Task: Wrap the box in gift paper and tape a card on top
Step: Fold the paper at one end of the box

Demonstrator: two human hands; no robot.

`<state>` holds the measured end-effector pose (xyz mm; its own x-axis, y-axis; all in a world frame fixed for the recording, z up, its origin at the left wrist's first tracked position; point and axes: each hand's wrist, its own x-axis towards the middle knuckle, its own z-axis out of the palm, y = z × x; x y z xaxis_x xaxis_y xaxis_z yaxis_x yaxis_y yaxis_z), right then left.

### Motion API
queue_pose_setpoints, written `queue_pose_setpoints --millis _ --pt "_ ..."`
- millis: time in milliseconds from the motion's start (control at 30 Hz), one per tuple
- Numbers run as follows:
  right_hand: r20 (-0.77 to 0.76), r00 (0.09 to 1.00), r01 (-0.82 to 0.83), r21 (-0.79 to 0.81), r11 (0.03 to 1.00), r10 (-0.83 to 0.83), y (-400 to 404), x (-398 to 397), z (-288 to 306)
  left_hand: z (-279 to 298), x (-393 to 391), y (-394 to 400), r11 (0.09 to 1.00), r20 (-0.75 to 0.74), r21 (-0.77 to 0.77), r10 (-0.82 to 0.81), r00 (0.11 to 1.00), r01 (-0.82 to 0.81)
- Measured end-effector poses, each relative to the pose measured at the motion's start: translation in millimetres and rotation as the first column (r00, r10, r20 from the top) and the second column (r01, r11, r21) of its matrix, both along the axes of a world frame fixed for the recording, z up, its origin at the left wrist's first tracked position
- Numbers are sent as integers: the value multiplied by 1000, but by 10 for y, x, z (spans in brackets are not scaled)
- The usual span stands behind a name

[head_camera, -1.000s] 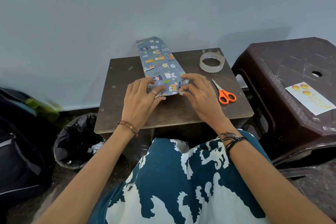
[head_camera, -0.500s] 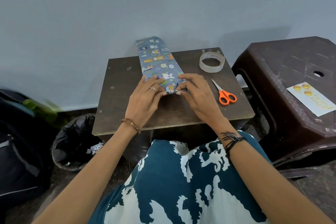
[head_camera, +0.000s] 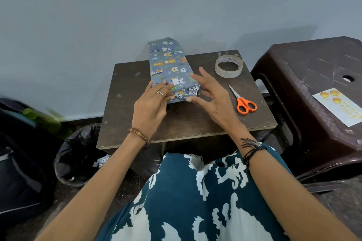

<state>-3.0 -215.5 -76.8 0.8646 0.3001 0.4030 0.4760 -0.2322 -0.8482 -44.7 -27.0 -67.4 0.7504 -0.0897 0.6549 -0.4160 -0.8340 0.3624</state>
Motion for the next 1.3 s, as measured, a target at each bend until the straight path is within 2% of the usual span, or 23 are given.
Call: queue_pose_setpoints --millis 133,267,467,533,633,700,767,833,1133,1300 --pt "-85 994 -66 27 997 68 -4 33 -3 22 -7 -19 1000 14 16 -8 1000 7" --pt "-136 990 -17 172 985 41 48 33 -6 5 -13 -40 1000 37 28 -6 999 5" --pt "-192 981 71 236 969 -25 77 64 -21 -31 25 -74 997 68 72 -23 997 18" --pt "-210 978 71 254 965 -16 56 66 -21 -19 34 -77 998 1 2 -68 998 68" --pt "-224 975 74 265 961 -14 27 68 -17 12 60 -36 973 -185 -219 -118 976 76" --pt "-223 975 78 264 961 -18 21 68 -14 11 87 24 976 -278 -204 -137 951 80" --pt "-228 974 74 268 960 -11 19 64 -11 -6 98 72 988 -309 -87 -151 939 130" --pt "-226 974 71 264 962 -10 17 60 -10 -18 102 88 990 -300 -54 -140 944 130" --pt "-197 980 7 207 978 34 6 91 -68 -25 102 112 991 -244 -107 -110 963 86" --pt "-222 974 26 252 967 31 61 50 -43 1 115 123 987 -234 -145 -96 967 63"
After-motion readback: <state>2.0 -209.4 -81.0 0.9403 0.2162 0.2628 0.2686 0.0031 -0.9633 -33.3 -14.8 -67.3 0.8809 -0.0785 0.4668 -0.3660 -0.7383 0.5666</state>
